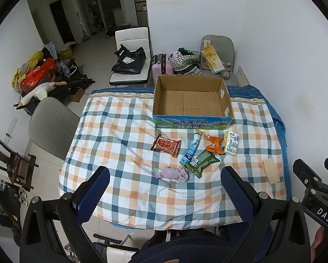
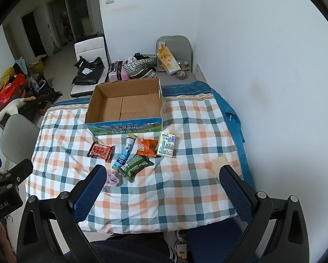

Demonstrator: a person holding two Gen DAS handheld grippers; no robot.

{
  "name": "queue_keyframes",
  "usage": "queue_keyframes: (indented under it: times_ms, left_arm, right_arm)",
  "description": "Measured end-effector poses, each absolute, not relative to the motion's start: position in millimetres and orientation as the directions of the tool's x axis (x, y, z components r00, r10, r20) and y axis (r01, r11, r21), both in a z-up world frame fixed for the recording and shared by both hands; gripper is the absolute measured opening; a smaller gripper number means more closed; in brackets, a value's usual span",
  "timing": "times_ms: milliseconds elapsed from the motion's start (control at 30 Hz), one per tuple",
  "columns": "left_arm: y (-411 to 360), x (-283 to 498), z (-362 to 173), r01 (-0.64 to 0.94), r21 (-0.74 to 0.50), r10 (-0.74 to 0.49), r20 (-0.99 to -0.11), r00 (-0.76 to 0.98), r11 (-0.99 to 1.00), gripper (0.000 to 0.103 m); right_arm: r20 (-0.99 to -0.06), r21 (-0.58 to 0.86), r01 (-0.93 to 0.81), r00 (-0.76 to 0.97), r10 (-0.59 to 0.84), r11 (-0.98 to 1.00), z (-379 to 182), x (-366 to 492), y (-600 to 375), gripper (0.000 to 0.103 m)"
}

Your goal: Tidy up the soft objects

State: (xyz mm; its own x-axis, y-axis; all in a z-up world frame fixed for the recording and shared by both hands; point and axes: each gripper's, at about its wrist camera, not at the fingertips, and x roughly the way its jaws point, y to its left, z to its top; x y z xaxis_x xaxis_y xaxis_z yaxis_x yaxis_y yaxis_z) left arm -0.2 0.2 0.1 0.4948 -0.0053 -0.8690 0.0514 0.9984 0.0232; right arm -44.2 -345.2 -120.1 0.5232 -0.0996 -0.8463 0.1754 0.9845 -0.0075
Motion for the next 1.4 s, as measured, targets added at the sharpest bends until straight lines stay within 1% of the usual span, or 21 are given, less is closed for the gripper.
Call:
queue_keyframes:
  times_ms: [1400]
  left_arm:
    - [-0.3, -0.1, -0.1, 0.053, 0.029, 0.000, -0.875, 0.483, 0.998, 0.103]
  right_arm:
    - [-0.847, 0.005, 0.168, 0.524, -0.085, 0.986, -119.0, -42.6, -346.4, 0.103]
